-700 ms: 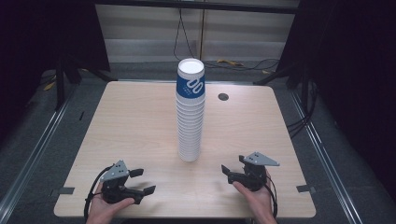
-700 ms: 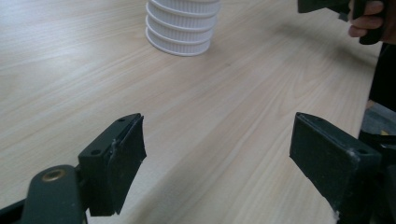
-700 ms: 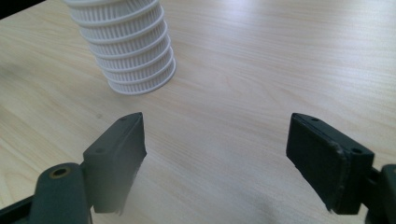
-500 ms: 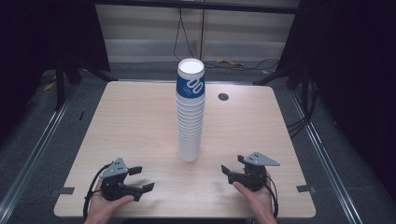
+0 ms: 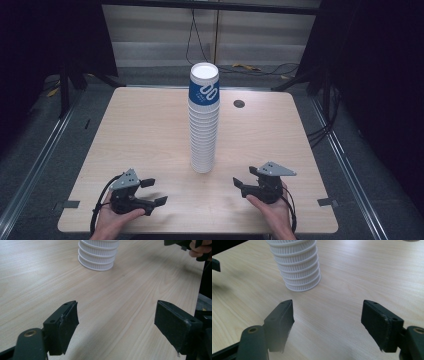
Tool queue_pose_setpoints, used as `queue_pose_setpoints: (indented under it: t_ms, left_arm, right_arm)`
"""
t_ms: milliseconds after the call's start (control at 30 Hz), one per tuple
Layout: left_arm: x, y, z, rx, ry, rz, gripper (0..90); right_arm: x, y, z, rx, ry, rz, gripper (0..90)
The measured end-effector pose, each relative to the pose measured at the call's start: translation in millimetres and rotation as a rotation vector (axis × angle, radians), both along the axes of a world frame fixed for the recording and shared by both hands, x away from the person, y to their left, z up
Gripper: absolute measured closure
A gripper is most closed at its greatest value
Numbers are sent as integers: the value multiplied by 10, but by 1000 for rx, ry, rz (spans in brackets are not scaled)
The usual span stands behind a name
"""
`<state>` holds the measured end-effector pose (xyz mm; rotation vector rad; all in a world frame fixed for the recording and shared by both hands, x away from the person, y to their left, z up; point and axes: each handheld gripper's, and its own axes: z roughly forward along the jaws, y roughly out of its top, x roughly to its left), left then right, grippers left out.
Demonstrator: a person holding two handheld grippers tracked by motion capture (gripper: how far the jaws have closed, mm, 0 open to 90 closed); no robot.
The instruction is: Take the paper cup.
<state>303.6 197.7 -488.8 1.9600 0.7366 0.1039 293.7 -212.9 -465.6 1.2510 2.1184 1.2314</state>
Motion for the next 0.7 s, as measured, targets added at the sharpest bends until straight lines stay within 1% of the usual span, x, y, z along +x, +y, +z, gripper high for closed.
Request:
queue_pose_setpoints:
  t_ms: [133,200,233,300,333,400,467,533,567,633,700]
  left_arm:
    - [20,34,1,1,-4,6,192]
    - [19,43,-2,-2,-3,12,193]
    - [17,51,-4,6,-4,12,193]
    - [3,61,-3,4,-5,15,194]
    - [-1,63,-1,2,-8,15,197]
    - [4,59,11,3,-16,17,208]
    - [3,50,17,7,-20,20,208]
    - [2,59,17,-2,-19,21,207]
    - [5,67,19,-4,-19,22,207]
    - [13,79,21,-6,-21,30,207]
    - [21,88,17,-5,-17,29,207]
  right_arm:
    - [-15,21,61,10,-17,20,268]
    - [-18,38,78,14,-13,30,268]
    - [-22,45,84,11,-14,26,269]
    - [-15,63,104,5,-14,30,273]
    - [-15,71,122,3,-24,28,276]
    - [-12,89,169,0,-21,38,275]
    - [-9,104,213,13,-18,54,275]
    - [-4,113,249,21,-11,64,271]
    - [0,115,262,34,-6,70,262]
    - [15,120,282,46,8,76,255]
    - [31,119,307,51,5,86,250]
